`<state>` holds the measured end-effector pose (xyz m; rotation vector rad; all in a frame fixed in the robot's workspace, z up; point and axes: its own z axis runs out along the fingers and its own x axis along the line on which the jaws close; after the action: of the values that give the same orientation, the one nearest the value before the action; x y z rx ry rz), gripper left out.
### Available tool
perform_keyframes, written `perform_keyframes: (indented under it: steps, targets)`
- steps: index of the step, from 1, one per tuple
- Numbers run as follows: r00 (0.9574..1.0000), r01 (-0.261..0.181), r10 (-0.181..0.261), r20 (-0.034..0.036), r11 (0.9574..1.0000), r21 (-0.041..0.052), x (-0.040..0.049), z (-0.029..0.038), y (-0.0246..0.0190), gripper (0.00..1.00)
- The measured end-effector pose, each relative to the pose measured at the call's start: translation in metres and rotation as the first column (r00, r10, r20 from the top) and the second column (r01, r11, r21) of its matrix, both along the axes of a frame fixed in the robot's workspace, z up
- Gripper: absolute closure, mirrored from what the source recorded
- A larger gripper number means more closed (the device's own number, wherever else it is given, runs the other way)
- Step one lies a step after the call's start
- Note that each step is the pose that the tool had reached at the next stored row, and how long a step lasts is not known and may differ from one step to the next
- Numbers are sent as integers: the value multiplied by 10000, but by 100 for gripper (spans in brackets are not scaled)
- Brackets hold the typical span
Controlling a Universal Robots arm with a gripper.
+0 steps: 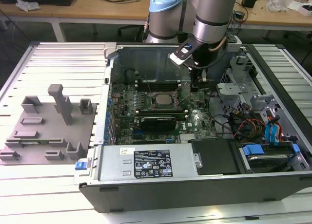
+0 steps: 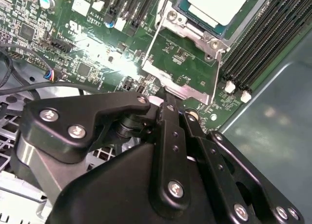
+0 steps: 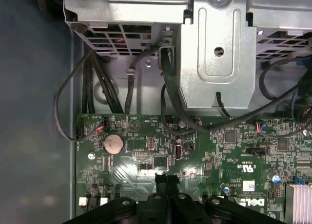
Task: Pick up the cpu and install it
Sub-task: 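Close the cpu cover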
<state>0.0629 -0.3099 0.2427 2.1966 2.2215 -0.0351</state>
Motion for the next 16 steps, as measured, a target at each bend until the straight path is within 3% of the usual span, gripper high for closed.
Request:
perform_keyframes:
  steps: [5, 12, 16]
  targets:
    - [10000, 1, -1, 1, 10000, 0, -57, 0, 7, 89]
    - [10000, 1, -1, 0, 10000, -1, -337, 0, 42, 89]
    - [10000, -1, 1, 0, 10000, 0, -369, 0, 50, 89]
